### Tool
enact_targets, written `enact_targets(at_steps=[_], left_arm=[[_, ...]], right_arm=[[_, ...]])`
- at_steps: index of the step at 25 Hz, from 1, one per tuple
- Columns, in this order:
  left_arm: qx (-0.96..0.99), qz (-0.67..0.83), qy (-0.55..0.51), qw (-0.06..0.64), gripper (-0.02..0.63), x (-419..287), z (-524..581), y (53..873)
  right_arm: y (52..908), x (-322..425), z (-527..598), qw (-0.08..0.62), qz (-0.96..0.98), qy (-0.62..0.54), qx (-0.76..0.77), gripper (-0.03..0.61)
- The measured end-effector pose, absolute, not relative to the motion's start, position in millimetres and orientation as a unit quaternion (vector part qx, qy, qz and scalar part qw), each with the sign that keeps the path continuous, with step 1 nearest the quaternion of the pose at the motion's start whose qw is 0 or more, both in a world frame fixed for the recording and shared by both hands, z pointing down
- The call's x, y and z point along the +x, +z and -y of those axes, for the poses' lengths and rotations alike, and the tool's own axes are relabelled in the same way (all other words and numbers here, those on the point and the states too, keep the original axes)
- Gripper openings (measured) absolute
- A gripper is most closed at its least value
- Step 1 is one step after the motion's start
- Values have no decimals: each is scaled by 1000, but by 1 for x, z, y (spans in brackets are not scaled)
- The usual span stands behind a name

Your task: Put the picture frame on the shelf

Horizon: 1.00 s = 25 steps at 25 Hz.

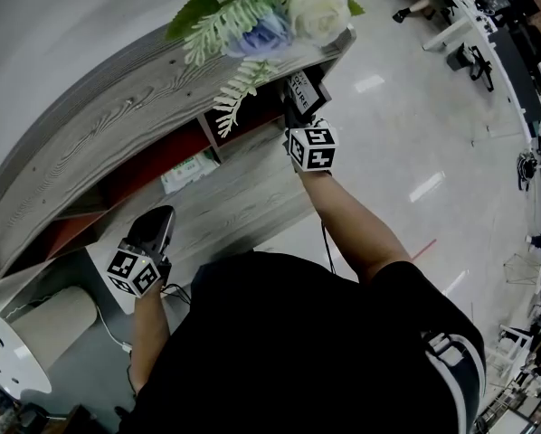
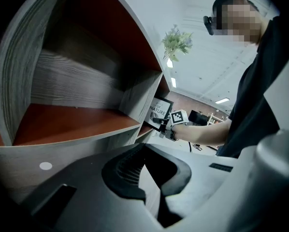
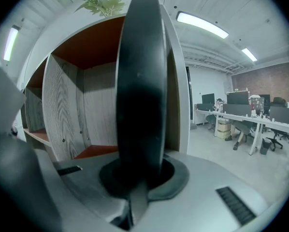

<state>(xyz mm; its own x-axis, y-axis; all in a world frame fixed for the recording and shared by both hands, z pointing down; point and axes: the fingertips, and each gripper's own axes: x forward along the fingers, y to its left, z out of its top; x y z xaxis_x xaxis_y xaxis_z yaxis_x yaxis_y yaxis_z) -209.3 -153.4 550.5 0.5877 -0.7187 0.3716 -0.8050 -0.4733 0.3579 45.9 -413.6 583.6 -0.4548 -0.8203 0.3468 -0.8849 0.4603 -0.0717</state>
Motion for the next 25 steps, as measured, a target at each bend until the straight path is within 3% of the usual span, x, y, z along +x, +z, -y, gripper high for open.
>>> enact_targets(at_steps=[25], left_arm=[[848, 453, 89, 259, 21, -220, 153, 553]], right_arm=[[584, 34, 437, 132, 839, 122, 513, 23]])
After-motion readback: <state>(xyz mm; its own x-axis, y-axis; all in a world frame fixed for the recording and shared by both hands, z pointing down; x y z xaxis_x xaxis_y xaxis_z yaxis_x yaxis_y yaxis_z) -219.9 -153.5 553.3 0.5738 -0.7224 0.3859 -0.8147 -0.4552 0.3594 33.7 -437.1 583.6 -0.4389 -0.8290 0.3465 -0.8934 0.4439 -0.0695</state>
